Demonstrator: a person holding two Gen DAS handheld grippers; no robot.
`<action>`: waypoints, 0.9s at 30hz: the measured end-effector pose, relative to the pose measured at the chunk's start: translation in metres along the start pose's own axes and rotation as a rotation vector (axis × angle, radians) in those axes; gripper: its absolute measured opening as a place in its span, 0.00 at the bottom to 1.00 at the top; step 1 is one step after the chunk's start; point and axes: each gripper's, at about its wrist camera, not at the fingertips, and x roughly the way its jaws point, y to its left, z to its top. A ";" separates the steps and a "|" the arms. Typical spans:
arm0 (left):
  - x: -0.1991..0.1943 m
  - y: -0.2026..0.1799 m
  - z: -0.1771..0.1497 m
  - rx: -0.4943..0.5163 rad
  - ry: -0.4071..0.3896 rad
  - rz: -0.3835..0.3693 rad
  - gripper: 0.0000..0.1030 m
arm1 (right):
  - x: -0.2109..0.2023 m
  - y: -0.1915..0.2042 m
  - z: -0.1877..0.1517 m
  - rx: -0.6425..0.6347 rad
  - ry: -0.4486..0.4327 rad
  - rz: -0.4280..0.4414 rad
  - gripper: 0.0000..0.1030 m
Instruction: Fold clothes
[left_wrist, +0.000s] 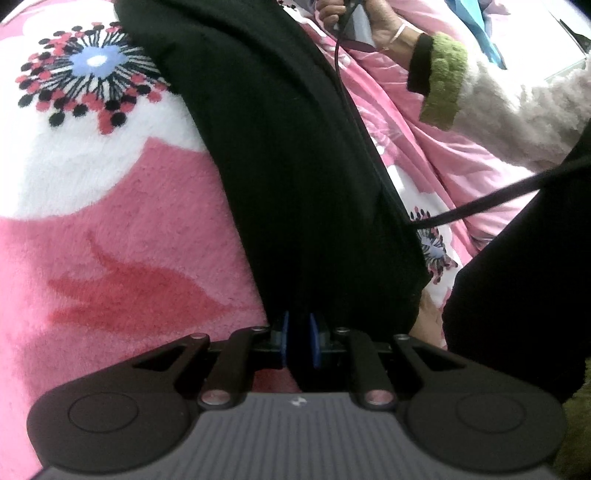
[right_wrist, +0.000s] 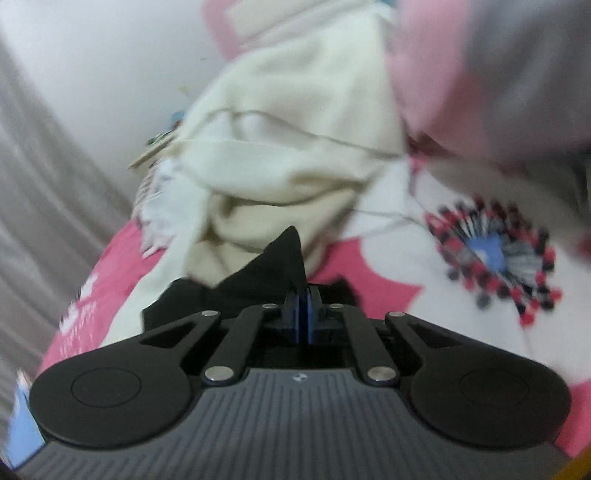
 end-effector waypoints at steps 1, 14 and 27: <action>0.000 0.000 0.000 -0.001 0.002 -0.001 0.13 | -0.001 -0.006 0.000 0.023 -0.011 0.003 0.02; -0.003 0.001 -0.003 -0.005 -0.003 -0.003 0.13 | -0.029 -0.018 0.004 0.007 -0.027 -0.086 0.25; -0.009 0.009 -0.013 -0.022 -0.033 -0.014 0.13 | -0.082 -0.017 -0.046 -0.115 0.308 -0.051 0.20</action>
